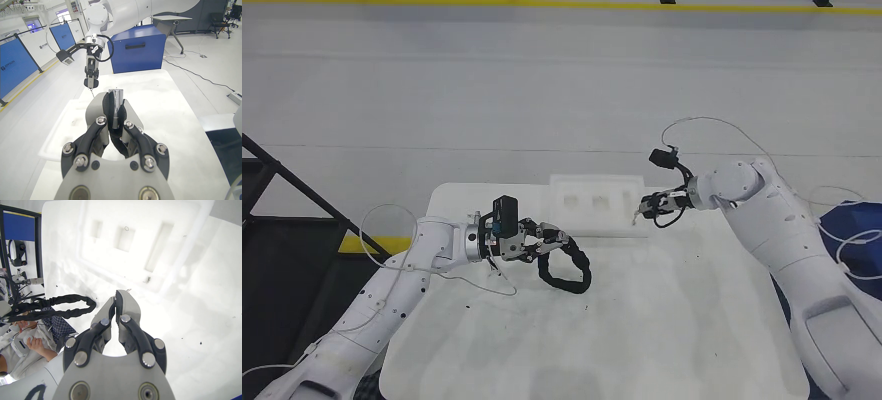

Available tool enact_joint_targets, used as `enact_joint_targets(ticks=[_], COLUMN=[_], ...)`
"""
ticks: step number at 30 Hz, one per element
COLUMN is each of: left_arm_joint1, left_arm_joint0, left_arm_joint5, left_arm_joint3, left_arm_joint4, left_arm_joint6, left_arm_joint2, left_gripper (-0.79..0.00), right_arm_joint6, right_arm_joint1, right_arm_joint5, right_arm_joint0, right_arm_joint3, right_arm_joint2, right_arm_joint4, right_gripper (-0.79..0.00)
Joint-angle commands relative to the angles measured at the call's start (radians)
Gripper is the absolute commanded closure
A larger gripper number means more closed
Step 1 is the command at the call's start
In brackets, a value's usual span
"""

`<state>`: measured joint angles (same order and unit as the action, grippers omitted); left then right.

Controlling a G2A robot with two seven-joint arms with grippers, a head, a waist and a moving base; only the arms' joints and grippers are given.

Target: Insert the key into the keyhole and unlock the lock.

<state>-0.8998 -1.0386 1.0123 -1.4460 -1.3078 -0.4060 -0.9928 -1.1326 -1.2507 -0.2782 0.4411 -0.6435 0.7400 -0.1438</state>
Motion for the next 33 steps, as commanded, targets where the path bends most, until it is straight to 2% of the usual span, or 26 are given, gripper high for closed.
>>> enact_joint_targets(ticks=[1,16,33], left_arm_joint1=[0.000,0.000,0.000], left_arm_joint0=[0.000,0.000,0.000], left_arm_joint5=[0.000,0.000,0.000], left_arm_joint3=[0.000,0.000,0.000], left_arm_joint4=[0.000,0.000,0.000], left_arm_joint6=[0.000,0.000,0.000], left_arm_joint2=[0.000,0.000,0.000], left_gripper=[0.000,0.000,0.000], right_arm_joint6=[0.003,0.048,0.048], right_arm_joint1=[-0.011,-0.092,-0.092], right_arm_joint5=[-0.011,-0.082,-0.082], right_arm_joint0=[-0.009,-0.077,-0.077], right_arm_joint3=[0.040,0.265,0.265], right_arm_joint2=[-0.012,-0.050,-0.050], right_arm_joint4=[0.000,0.036,0.036], right_gripper=[0.000,0.000,0.000])
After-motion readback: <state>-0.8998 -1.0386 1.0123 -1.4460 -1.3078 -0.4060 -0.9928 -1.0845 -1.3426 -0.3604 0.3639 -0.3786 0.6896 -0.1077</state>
